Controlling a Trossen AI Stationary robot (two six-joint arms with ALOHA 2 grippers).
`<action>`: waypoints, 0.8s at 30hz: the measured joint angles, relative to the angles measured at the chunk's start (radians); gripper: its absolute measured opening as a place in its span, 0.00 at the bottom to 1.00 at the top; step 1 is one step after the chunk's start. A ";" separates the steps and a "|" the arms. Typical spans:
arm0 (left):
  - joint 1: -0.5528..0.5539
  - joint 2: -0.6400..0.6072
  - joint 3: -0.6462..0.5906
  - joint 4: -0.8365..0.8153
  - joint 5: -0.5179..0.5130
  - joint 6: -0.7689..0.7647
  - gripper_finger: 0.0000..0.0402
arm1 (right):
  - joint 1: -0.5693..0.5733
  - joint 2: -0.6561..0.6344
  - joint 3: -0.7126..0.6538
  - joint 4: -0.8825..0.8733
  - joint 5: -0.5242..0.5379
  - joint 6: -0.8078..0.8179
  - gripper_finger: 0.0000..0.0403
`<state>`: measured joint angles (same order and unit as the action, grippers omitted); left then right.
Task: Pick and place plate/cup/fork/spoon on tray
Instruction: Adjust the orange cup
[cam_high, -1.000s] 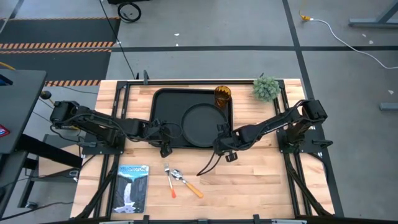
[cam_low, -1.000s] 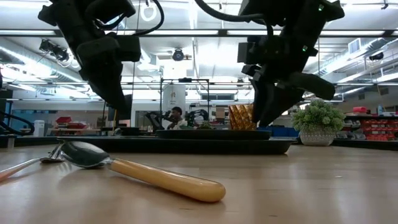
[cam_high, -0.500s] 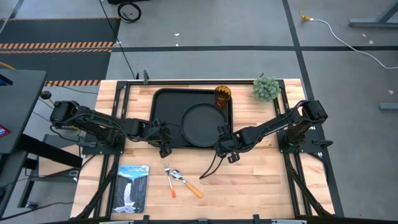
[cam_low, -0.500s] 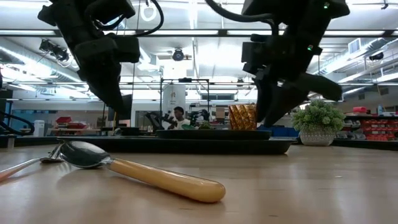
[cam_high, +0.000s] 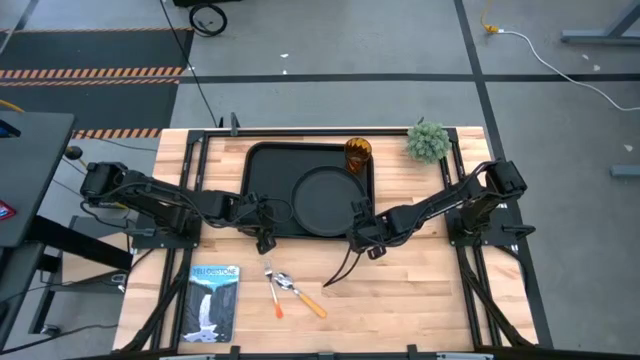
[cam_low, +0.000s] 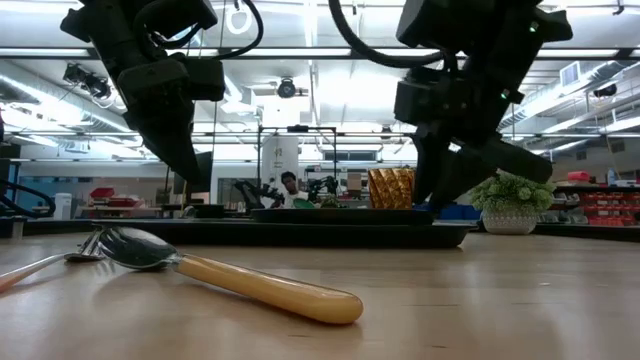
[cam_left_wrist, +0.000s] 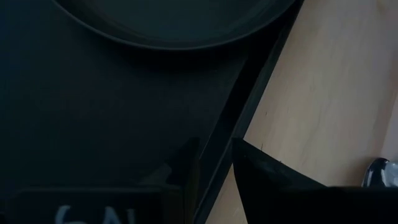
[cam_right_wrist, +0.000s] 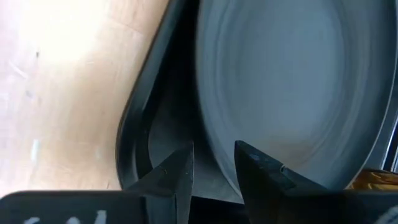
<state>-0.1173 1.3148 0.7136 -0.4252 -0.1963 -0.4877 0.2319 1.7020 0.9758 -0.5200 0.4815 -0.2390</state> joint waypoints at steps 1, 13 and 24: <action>0.000 0.000 0.000 0.000 0.000 0.000 0.26 | 0.000 0.000 -0.002 0.002 0.005 -0.001 0.31; 0.000 0.000 0.000 0.001 0.000 0.000 0.26 | -0.035 0.000 -0.015 0.055 0.007 -0.026 0.31; 0.000 0.000 0.000 0.001 0.000 0.002 0.26 | -0.048 -0.004 -0.014 0.074 0.007 -0.044 0.31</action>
<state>-0.1173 1.3148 0.7136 -0.4240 -0.1963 -0.4862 0.1834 1.6984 0.9620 -0.4460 0.4889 -0.2826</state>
